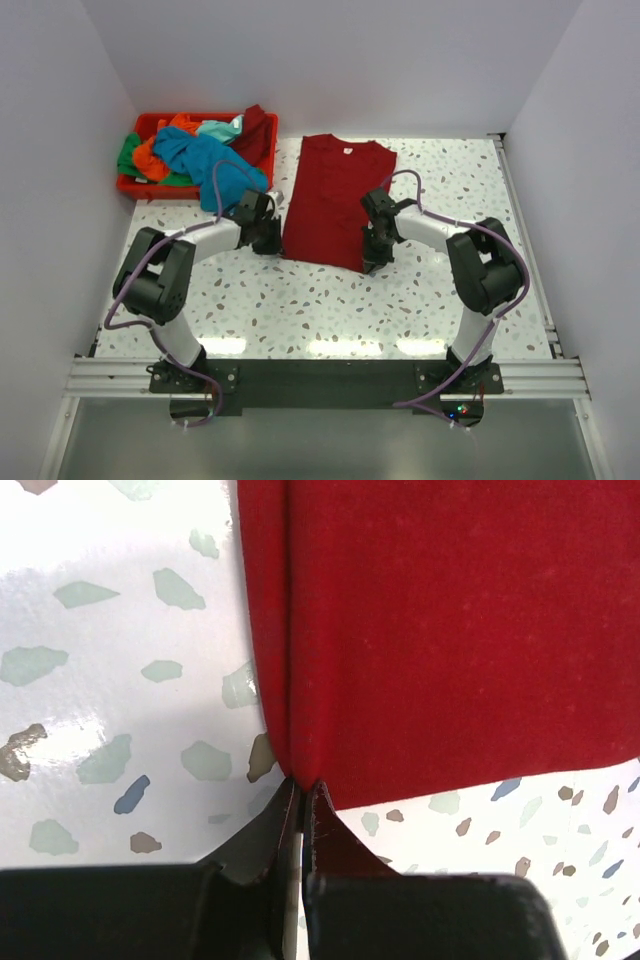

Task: Fold and stack the t-shirts
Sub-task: Fold the tshirt

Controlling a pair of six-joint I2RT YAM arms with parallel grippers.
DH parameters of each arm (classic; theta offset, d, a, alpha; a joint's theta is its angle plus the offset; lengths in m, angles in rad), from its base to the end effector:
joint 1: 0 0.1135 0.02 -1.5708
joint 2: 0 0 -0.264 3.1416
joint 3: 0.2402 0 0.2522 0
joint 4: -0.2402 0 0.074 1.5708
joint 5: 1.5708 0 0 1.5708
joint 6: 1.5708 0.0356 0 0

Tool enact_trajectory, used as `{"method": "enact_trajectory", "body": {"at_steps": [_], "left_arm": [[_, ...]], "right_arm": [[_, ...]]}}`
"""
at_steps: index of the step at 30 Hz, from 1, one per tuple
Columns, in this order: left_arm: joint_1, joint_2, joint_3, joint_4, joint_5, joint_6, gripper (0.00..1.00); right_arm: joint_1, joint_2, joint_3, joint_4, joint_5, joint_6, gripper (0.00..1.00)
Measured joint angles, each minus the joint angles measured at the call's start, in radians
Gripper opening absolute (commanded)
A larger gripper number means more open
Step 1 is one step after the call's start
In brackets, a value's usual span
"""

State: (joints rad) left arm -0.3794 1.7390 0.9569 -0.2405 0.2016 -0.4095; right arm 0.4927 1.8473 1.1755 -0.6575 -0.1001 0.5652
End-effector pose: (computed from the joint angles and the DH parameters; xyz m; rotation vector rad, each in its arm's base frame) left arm 0.3104 -0.1314 0.1508 0.0356 2.6619 -0.5360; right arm 0.3043 0.1674 0.1557 0.0895 2.9663 0.3100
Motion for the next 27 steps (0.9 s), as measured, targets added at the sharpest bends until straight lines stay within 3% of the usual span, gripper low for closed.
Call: {"method": "enact_trajectory", "body": {"at_steps": [10,27], "left_arm": [[-0.042,-0.061,-0.05,-0.007,-0.061,-0.02,0.0],[-0.15,-0.432,-0.124,-0.19,-0.113,-0.163,0.0]], "right_arm": [[0.0,-0.026,-0.021,-0.011,0.023,-0.005,0.0],[0.058,-0.399,-0.127,-0.211,0.064,0.003,0.0]]}}
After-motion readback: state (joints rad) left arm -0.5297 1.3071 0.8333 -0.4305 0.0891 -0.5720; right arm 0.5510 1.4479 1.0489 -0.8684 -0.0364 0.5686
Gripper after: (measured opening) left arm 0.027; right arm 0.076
